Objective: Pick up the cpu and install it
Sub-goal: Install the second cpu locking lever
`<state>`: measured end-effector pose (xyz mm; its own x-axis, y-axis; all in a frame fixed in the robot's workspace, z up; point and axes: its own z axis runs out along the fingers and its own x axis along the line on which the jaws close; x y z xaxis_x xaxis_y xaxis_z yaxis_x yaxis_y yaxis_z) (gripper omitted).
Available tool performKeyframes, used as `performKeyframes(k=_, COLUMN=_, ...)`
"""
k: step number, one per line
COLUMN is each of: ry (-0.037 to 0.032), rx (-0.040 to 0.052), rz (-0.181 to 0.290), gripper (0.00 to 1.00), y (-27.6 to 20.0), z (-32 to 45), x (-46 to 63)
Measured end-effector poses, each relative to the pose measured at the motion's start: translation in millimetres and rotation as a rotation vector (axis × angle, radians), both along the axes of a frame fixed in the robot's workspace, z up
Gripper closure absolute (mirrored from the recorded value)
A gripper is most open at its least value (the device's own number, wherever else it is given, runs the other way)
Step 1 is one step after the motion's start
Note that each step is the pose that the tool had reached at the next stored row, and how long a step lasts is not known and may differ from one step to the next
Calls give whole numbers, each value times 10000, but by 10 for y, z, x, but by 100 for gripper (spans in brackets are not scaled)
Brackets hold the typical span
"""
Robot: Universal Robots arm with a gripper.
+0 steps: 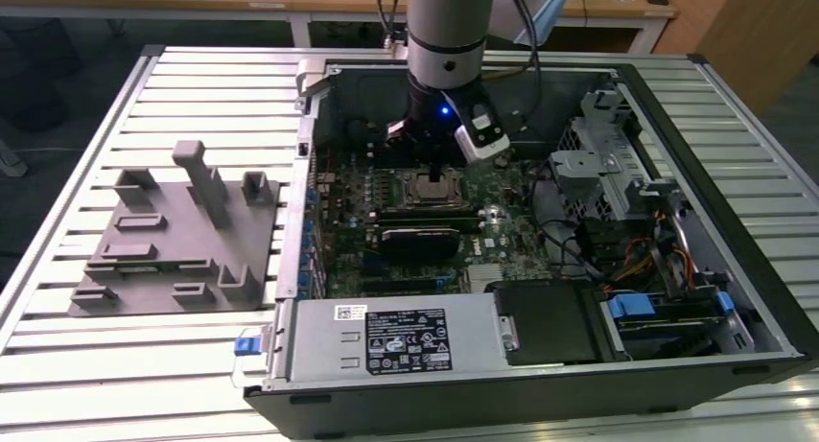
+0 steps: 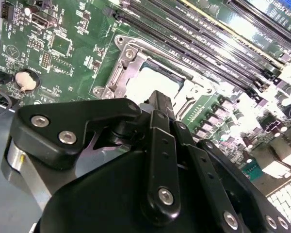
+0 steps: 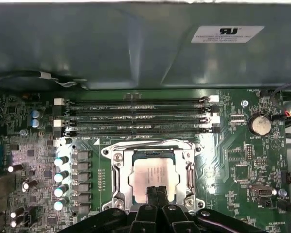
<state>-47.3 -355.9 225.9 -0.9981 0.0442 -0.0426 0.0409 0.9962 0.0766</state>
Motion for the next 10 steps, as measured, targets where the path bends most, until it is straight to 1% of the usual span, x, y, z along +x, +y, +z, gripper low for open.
performKeyframes(k=4, ry=2, rx=-19, rz=-1, gripper=89, y=1, z=13, x=0)
performKeyframes(k=10, ry=1, rx=-19, rz=0, gripper=89, y=2, z=111, x=0)
